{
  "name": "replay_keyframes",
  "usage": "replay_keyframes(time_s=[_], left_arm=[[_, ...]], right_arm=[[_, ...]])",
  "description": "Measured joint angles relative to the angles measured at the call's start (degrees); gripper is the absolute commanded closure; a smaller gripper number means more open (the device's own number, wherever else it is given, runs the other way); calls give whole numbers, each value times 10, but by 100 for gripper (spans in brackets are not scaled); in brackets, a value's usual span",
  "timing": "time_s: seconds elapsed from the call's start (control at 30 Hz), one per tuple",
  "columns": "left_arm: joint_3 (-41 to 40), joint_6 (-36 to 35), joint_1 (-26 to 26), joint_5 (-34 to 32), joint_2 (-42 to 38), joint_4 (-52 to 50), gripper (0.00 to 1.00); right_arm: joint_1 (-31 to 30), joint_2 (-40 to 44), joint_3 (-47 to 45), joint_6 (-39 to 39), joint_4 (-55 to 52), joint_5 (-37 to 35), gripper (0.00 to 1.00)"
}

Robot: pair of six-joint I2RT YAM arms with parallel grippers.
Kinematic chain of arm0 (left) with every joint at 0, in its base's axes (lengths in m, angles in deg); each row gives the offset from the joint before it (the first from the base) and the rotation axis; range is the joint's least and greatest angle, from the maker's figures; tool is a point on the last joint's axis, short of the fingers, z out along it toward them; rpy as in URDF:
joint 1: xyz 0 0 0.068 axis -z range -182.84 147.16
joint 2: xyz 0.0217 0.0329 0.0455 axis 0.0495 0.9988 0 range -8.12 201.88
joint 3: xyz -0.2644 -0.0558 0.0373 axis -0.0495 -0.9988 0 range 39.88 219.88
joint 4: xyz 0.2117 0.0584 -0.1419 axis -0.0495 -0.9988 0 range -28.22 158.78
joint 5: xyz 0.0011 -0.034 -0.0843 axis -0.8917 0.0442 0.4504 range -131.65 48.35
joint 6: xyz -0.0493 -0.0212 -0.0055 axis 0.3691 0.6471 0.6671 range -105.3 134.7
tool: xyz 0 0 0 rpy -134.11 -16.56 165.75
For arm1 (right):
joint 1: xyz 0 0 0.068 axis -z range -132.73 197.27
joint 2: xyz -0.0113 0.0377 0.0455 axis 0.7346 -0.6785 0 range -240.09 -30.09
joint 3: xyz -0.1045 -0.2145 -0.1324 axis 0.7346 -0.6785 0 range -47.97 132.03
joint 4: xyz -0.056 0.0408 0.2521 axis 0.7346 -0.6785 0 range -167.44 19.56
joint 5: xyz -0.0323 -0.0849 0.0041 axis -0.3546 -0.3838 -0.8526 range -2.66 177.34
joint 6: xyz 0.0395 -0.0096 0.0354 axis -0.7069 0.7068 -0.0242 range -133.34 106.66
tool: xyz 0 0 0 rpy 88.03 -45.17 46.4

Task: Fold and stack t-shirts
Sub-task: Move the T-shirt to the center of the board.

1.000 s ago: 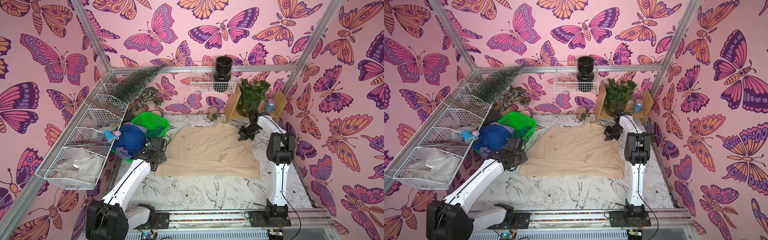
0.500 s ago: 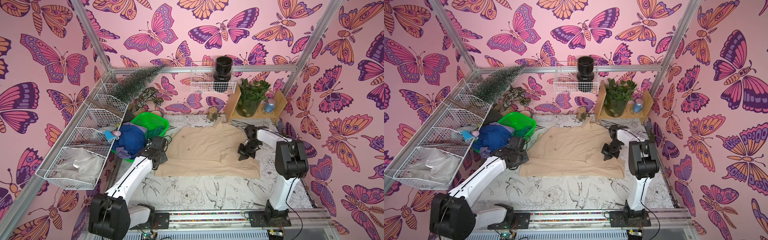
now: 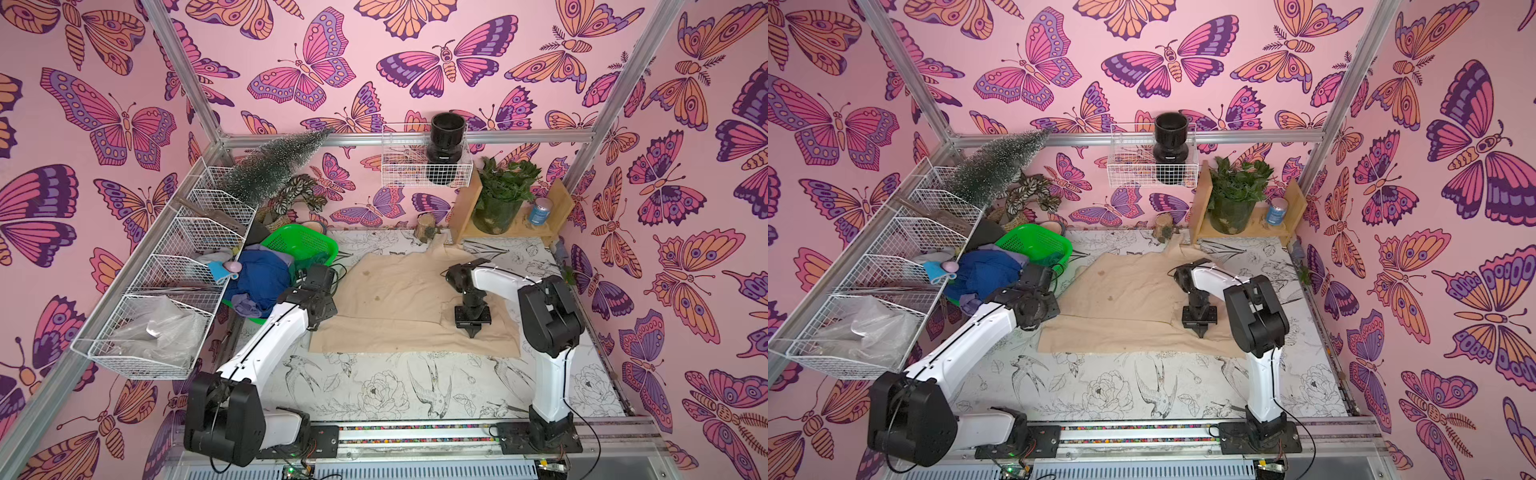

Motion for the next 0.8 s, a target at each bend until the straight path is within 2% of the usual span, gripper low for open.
replay_keyframes(time_s=[0.4,0.47,0.6,0.67,0.8], left_arm=[[9,-8,0,0,5,0,67],[9,-8,0,0,5,0,66],[11,-10,0,0,8,-1,63],[22,-17,0,0,17,0,57],[63,-45,-5,26,56,44,56]], right_arm=[[-17,99,-210,-33,-20,-28,100],[-17,102,-217,-33,-25,-32,100],[-17,114,-186,-35,-42,-44,89],[-17,126,-156,-38,-42,-44,84],[-17,149,-114,-44,-28,-24,82]])
